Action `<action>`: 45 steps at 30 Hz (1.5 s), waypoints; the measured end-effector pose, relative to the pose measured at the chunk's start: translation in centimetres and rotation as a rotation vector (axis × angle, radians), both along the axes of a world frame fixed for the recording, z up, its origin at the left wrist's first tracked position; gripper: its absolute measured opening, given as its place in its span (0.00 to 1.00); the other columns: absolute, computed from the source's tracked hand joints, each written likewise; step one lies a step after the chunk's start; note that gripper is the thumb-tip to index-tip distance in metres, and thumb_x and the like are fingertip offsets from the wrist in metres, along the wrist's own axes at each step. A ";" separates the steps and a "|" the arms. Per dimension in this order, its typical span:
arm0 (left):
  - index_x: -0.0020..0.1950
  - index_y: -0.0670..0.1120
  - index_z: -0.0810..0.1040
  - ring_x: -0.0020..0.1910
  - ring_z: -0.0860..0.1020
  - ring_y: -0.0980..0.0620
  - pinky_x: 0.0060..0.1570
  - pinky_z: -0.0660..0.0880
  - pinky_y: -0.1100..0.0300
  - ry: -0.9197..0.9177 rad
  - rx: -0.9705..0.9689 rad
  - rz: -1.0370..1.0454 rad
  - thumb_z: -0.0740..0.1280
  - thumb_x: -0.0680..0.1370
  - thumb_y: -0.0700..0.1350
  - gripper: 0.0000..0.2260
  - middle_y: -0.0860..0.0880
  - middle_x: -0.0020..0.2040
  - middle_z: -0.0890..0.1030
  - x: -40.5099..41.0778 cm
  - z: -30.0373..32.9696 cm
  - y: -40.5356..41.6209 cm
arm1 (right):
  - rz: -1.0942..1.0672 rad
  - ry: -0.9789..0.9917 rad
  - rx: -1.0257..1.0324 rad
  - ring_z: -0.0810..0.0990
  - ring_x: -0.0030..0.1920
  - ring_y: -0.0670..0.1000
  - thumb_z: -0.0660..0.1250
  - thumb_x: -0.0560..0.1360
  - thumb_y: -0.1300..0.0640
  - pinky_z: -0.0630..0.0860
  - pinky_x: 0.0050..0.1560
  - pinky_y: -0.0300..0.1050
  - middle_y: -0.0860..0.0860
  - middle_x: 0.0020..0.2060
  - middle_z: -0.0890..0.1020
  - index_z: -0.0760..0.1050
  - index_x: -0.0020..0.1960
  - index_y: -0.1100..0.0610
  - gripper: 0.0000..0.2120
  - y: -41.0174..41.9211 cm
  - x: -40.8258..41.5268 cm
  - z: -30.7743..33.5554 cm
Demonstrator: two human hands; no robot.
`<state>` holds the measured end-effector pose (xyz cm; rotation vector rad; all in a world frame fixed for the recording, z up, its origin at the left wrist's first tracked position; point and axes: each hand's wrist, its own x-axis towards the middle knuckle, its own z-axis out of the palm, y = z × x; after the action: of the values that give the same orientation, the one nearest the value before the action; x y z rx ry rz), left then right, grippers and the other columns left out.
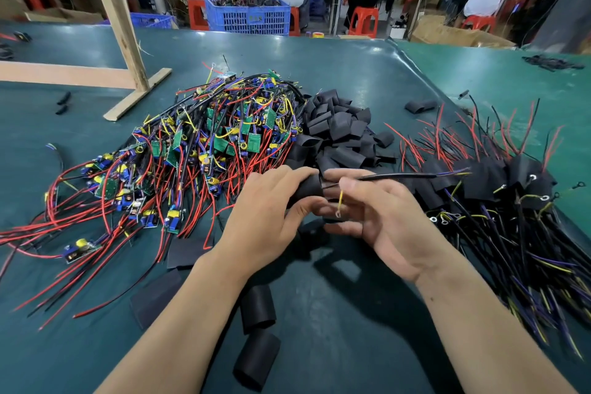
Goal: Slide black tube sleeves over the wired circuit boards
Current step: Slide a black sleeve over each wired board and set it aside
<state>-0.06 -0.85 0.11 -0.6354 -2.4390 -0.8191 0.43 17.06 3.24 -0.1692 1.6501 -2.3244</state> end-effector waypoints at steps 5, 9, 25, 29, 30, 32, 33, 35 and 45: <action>0.70 0.42 0.74 0.49 0.75 0.47 0.49 0.71 0.46 0.000 0.006 -0.030 0.63 0.79 0.56 0.24 0.47 0.49 0.77 -0.1 0.0 0.0 | -0.221 0.025 0.013 0.85 0.38 0.52 0.66 0.77 0.62 0.81 0.35 0.40 0.57 0.40 0.86 0.79 0.46 0.63 0.05 -0.4 -0.2 -0.5; 0.71 0.41 0.72 0.51 0.75 0.48 0.53 0.72 0.47 -0.018 0.046 -0.047 0.66 0.78 0.53 0.25 0.48 0.50 0.77 -0.2 -0.1 -0.2 | -0.266 0.075 -0.016 0.84 0.38 0.52 0.70 0.70 0.61 0.80 0.39 0.40 0.55 0.38 0.85 0.80 0.44 0.64 0.06 -0.5 -0.4 -0.6; 0.66 0.36 0.76 0.52 0.77 0.45 0.57 0.74 0.55 0.109 0.120 -0.109 0.71 0.72 0.39 0.22 0.43 0.53 0.79 0.0 -0.2 0.1 | -0.130 0.070 0.175 0.81 0.35 0.49 0.75 0.64 0.50 0.79 0.35 0.41 0.53 0.36 0.83 0.80 0.46 0.55 0.14 -0.3 -0.3 -1.0; 0.65 0.35 0.77 0.50 0.77 0.43 0.54 0.75 0.47 0.107 0.095 -0.154 0.69 0.72 0.40 0.22 0.43 0.51 0.79 0.0 -0.3 -0.1 | -0.051 0.077 0.311 0.80 0.31 0.49 0.74 0.72 0.53 0.75 0.29 0.38 0.54 0.34 0.82 0.81 0.37 0.52 0.07 -0.4 0.0 -1.1; 0.66 0.36 0.76 0.51 0.77 0.43 0.55 0.74 0.46 0.115 0.088 -0.148 0.70 0.71 0.40 0.23 0.44 0.52 0.79 0.0 -0.3 -0.1 | -0.070 0.106 0.344 0.79 0.31 0.49 0.73 0.74 0.54 0.74 0.28 0.38 0.54 0.33 0.81 0.81 0.36 0.52 0.08 -0.3 0.0 -1.2; 0.67 0.38 0.75 0.54 0.75 0.44 0.58 0.70 0.45 0.176 0.044 -0.089 0.72 0.70 0.42 0.26 0.45 0.56 0.79 0.0 -0.2 -0.1 | -0.132 0.175 0.332 0.78 0.29 0.48 0.73 0.75 0.57 0.73 0.26 0.38 0.53 0.31 0.80 0.80 0.37 0.53 0.08 -0.3 0.0 -1.1; 0.68 0.39 0.75 0.56 0.75 0.43 0.60 0.68 0.45 0.225 0.030 -0.033 0.73 0.71 0.45 0.27 0.45 0.58 0.78 0.0 -0.2 -0.1 | -0.182 0.197 0.281 0.78 0.28 0.48 0.72 0.75 0.59 0.73 0.26 0.38 0.52 0.30 0.80 0.79 0.38 0.54 0.07 -0.3 -0.1 -0.9; 0.66 0.39 0.76 0.57 0.75 0.42 0.63 0.66 0.48 0.344 0.058 0.099 0.73 0.72 0.47 0.25 0.45 0.59 0.78 0.0 0.1 -0.1 | -0.354 0.210 0.167 0.77 0.26 0.48 0.72 0.75 0.59 0.72 0.24 0.38 0.51 0.29 0.80 0.78 0.40 0.57 0.06 0.1 -0.3 -0.4; 0.59 0.37 0.79 0.51 0.77 0.40 0.60 0.66 0.54 0.383 0.164 0.170 0.68 0.75 0.41 0.14 0.44 0.52 0.81 0.0 0.1 0.1 | -1.023 -0.033 -0.428 0.78 0.25 0.45 0.67 0.79 0.47 0.74 0.26 0.36 0.49 0.29 0.79 0.71 0.44 0.55 0.12 4.3 -1.4 1.5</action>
<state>-0.01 -0.74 0.18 -0.4658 -2.0254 -0.7417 -0.97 21.34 4.72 0.8131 1.3397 -3.3462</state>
